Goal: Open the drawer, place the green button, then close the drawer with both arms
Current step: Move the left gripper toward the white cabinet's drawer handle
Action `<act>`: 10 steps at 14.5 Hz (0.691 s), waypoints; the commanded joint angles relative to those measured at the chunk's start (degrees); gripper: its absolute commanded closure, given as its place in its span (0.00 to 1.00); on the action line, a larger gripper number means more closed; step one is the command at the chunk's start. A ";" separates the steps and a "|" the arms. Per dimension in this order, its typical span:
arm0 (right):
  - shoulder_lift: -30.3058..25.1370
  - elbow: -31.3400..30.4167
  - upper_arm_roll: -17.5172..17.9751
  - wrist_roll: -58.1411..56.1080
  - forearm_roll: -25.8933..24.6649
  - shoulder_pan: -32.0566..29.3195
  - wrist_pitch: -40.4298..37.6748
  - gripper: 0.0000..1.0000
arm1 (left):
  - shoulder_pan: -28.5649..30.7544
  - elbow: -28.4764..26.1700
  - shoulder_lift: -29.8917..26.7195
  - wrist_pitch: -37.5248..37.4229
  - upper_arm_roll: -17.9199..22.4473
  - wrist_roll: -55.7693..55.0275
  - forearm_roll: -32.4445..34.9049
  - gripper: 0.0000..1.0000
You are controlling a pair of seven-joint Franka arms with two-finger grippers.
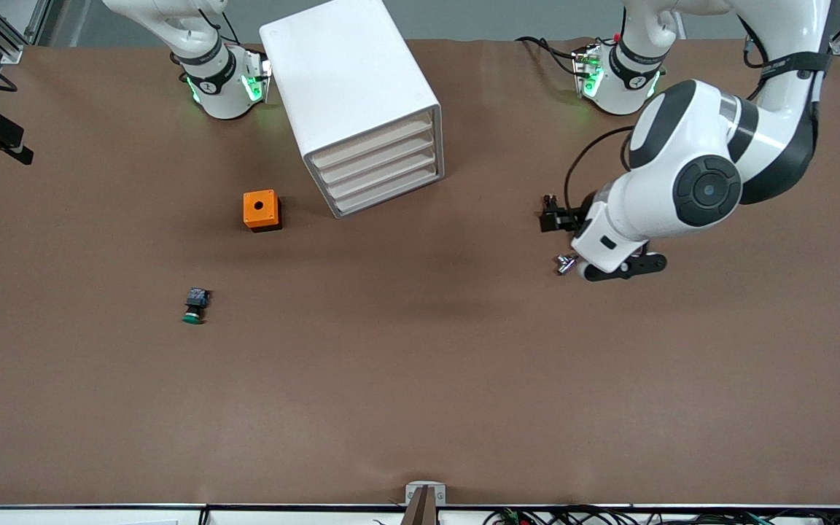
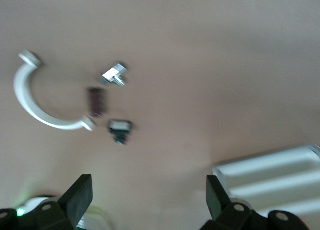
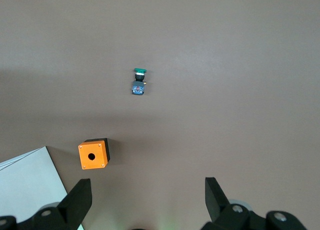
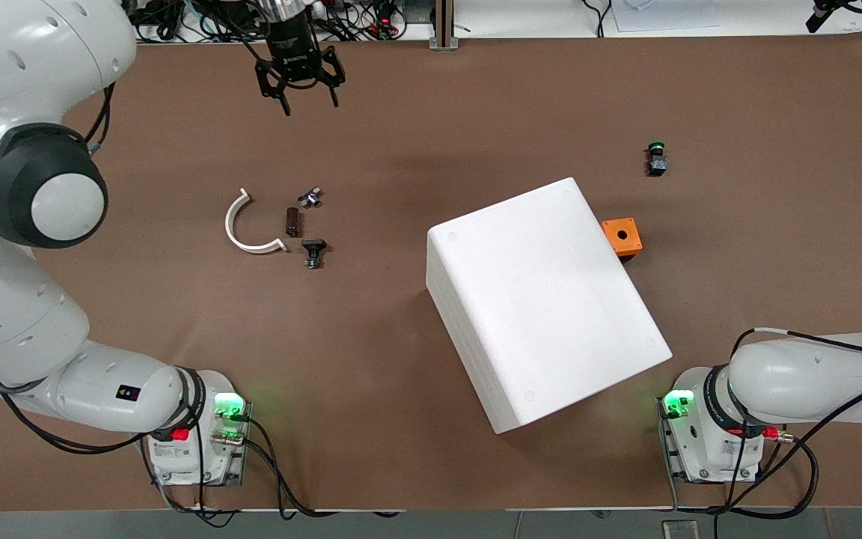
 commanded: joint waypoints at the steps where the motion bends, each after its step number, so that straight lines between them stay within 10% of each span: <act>1: -0.47 -0.19 0.64 0.78 0.13 -0.97 0.01 0.00 | -2.25 0.60 2.75 -0.70 -1.29 -8.59 -2.57 0.00; 10: -0.21 0.42 0.73 3.69 0.39 -0.53 0.45 0.00 | -5.87 7.98 20.07 -0.26 -1.37 -33.93 -6.79 0.00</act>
